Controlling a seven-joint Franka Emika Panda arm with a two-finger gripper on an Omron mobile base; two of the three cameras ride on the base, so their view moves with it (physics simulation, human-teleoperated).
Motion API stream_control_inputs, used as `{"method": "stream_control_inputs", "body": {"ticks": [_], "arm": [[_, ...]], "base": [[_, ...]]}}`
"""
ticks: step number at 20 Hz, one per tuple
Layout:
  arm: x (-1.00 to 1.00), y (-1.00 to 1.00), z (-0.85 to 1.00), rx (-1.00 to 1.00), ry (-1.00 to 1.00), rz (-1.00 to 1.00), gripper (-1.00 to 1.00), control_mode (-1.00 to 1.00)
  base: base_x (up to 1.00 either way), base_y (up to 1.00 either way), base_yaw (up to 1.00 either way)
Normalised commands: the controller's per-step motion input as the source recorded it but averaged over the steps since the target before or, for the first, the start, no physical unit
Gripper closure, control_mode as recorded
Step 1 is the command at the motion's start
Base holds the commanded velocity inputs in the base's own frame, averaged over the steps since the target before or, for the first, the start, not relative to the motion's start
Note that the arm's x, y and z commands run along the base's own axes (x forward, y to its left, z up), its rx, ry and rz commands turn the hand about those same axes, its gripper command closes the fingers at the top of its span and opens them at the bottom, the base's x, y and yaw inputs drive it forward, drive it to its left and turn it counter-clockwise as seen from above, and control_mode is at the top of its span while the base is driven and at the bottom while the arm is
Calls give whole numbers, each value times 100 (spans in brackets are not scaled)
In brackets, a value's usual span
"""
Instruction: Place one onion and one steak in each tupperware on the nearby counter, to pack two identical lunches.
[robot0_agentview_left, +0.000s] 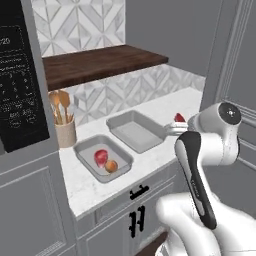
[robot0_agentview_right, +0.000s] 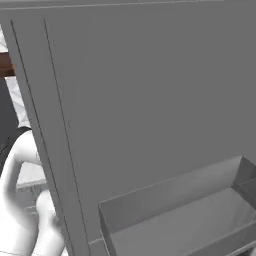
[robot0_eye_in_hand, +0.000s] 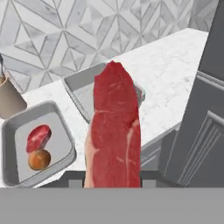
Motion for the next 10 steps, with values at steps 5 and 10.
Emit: {"method": "stream_control_inputs", "body": {"ticks": [5, 10], "arm": [[20, 11, 0, -2, 3, 1, 100, -100], [100, 42, -16, -6, 22, 9, 100, -100]], "base": [[80, 1, 4], [0, 0, 0]]}}
